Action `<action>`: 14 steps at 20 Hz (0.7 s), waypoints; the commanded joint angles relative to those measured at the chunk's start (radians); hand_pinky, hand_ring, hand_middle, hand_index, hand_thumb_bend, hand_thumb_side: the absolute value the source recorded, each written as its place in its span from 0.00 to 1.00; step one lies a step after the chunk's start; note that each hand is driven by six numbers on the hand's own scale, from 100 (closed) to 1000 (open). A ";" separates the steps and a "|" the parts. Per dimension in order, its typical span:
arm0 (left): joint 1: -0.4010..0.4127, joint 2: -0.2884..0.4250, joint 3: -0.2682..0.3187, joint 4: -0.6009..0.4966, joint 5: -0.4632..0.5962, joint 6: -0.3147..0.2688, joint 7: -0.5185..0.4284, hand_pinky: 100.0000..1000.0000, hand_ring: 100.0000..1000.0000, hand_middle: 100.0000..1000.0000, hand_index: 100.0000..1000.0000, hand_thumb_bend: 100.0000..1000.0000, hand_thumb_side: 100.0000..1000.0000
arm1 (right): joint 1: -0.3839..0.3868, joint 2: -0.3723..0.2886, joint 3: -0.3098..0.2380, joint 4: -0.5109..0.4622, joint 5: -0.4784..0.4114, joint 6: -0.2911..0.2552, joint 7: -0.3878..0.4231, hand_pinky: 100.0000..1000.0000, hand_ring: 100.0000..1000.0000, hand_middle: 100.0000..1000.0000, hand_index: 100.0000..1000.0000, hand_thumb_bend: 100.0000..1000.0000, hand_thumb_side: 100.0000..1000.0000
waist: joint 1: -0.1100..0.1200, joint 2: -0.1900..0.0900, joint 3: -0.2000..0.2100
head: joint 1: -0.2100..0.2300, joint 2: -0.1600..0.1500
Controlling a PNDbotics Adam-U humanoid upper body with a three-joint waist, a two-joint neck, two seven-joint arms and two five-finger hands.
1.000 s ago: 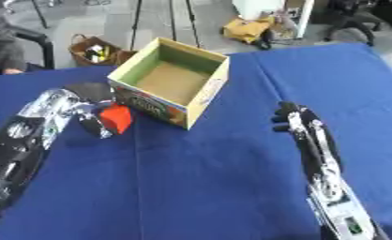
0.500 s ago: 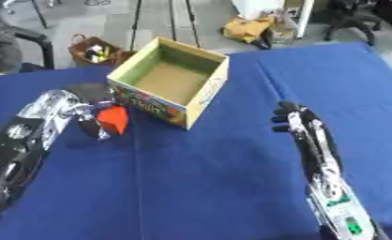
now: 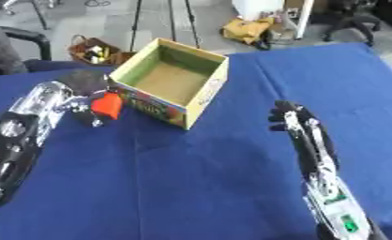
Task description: Pick up objects on the table and place them in the box.
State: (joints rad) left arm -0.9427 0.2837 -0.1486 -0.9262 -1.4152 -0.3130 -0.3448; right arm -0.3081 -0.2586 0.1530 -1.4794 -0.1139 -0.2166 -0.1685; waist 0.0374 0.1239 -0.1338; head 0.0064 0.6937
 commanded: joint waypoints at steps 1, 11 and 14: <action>-0.031 0.052 0.009 -0.074 0.061 0.010 -0.008 0.08 0.04 0.06 0.37 0.00 0.00 | -0.009 -0.011 -0.011 -0.007 0.005 -0.002 -0.003 0.57 0.62 0.59 0.74 0.00 0.75 | -0.001 -0.019 0.002 | -0.005 0.001; -0.076 -0.044 0.056 -0.076 0.112 0.167 0.110 0.18 0.17 0.19 0.49 0.00 0.06 | -0.017 -0.010 -0.001 -0.009 0.003 -0.001 0.008 0.57 0.62 0.59 0.74 0.00 0.75 | -0.002 -0.013 -0.024 | 0.013 -0.018; -0.086 -0.106 0.076 -0.012 0.117 0.247 0.243 0.21 0.21 0.23 0.53 0.00 0.10 | -0.025 -0.008 0.007 -0.010 0.004 0.001 0.015 0.57 0.62 0.59 0.74 0.00 0.75 | 0.001 -0.004 -0.049 | 0.026 -0.032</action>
State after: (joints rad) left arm -0.9990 0.1878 -0.0929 -0.9461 -1.3037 -0.0949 -0.1492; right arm -0.3163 -0.2586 0.1581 -1.4749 -0.1139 -0.2148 -0.1587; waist 0.0428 0.1338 -0.1859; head 0.0251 0.6754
